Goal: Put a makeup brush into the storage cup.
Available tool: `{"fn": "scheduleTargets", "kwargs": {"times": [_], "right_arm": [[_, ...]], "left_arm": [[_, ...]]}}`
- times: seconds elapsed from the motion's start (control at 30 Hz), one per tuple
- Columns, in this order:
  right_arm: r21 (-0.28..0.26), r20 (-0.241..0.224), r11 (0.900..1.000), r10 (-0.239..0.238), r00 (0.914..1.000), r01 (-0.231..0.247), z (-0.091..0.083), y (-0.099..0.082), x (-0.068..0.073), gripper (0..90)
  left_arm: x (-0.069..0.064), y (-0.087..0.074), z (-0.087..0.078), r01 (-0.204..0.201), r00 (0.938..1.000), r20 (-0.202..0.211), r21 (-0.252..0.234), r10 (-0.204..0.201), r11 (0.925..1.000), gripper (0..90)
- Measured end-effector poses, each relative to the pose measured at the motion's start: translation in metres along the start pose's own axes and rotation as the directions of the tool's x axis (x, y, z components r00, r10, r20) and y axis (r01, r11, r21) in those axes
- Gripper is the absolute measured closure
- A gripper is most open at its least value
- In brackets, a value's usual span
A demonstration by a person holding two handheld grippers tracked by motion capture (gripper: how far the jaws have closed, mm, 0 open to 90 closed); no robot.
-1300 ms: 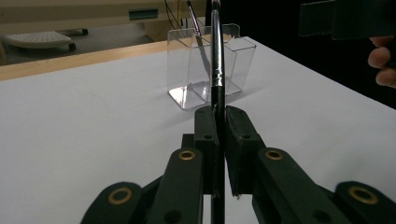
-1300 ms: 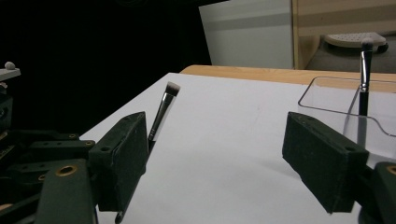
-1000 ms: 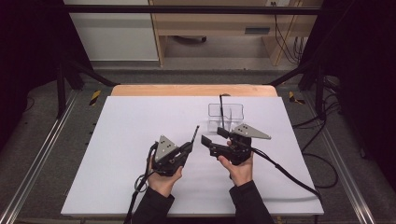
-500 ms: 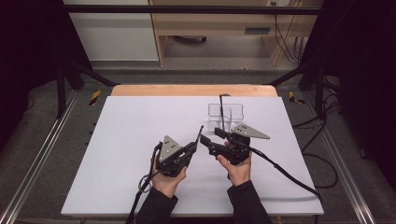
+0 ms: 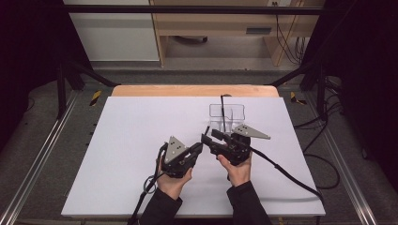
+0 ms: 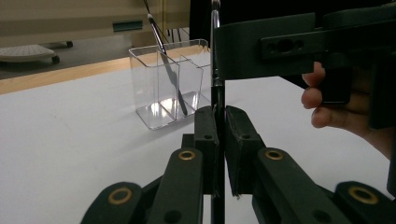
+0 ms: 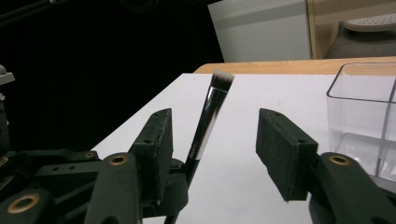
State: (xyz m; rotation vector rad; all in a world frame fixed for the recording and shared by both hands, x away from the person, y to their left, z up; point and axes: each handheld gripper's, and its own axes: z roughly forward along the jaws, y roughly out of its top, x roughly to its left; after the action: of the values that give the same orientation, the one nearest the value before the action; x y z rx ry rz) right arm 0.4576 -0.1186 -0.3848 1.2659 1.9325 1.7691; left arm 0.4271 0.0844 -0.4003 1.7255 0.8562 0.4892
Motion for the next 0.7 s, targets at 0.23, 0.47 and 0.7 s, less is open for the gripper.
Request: {"fn": "scheduleTargets", "kwargs": {"times": [0.23, 0.47, 0.7], "right_arm": [[-0.002, -0.017, 0.9998, 0.021, 0.9996, -0.021, -0.0007, 0.0012, 0.0002, 56.0], [0.006, -0.030, 0.9993, 0.037, 0.9989, -0.037, 0.0004, 0.0006, 0.0002, 62.7], [0.009, -0.045, 0.9986, 0.053, 0.9976, -0.053, 0.0011, 0.0002, 0.0004, 67.5]], "left_arm": [[-0.0004, 0.0005, 0.0002, 0.005, 1.0000, -0.001, -0.002, -0.005, 1.0000, 83.2], [-0.0015, 0.0011, 0.0002, 0.007, 1.0000, -0.002, -0.007, -0.007, 1.0000, 83.2], [-0.0034, 0.0013, 0.0007, 0.003, 1.0000, -0.001, -0.009, -0.003, 1.0000, 83.2]]}}
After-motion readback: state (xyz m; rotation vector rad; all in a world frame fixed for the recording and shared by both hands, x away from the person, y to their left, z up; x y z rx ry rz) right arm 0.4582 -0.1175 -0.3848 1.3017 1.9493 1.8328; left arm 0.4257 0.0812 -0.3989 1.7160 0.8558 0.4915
